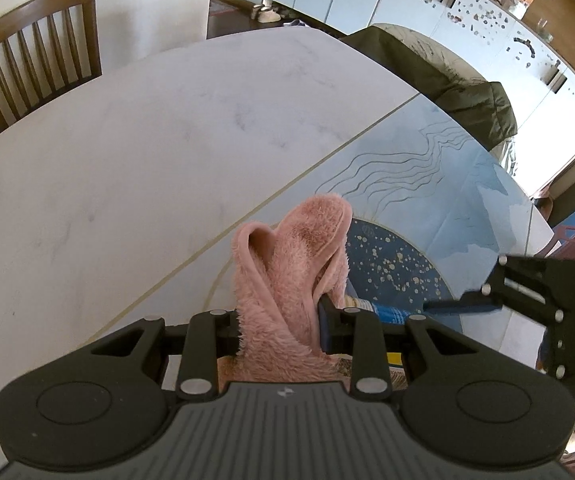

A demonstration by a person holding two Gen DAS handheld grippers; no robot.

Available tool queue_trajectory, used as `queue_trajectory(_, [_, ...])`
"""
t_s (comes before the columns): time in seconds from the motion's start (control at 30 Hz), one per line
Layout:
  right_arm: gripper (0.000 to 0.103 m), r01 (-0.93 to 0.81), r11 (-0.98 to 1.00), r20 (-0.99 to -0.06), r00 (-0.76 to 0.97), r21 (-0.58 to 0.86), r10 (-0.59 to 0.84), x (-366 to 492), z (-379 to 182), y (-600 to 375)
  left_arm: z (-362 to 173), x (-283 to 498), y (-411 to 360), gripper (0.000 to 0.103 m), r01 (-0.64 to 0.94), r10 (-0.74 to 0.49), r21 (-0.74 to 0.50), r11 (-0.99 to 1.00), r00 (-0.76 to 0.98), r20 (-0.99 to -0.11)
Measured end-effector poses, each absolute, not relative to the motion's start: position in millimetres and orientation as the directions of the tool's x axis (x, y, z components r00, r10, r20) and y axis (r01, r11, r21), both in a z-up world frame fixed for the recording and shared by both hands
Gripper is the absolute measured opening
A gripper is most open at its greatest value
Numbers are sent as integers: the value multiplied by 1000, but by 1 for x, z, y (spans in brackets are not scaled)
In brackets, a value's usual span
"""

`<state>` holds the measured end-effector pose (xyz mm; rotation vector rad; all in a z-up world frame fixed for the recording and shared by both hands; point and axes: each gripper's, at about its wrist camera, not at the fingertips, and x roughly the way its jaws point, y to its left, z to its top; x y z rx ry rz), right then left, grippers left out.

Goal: Clean container
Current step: 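Wipe the bottle with the towel while the right tool turns the bottle, then rub the towel along the bottle label with the left tool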

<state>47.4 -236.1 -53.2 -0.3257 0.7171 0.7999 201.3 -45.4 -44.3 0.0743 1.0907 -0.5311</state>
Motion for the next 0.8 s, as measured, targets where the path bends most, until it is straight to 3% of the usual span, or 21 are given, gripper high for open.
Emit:
queue_trajectory(0.13, [63,-746,665,-693,498,-35,522,41,-57,-230,-44,201,-49,30,452,-366,-184,873,356,-860])
queue_trajectory(0.33, [61,-729,683,-698,464,49,546,52,-56,-240,-33,186,-53,30,500,-389,-176,848,361,-848])
queue_trajectory(0.57, [61,-746,662,-703,428,80,568,60,-55,-245,-23,141,-74,30,709,-484,-179,682,254,-837])
queue_trajectory(0.8, [61,-763,642,-712,409,75,570,63,-54,-244,-45,135,-86,30,708,-432,-162,687,219,-875])
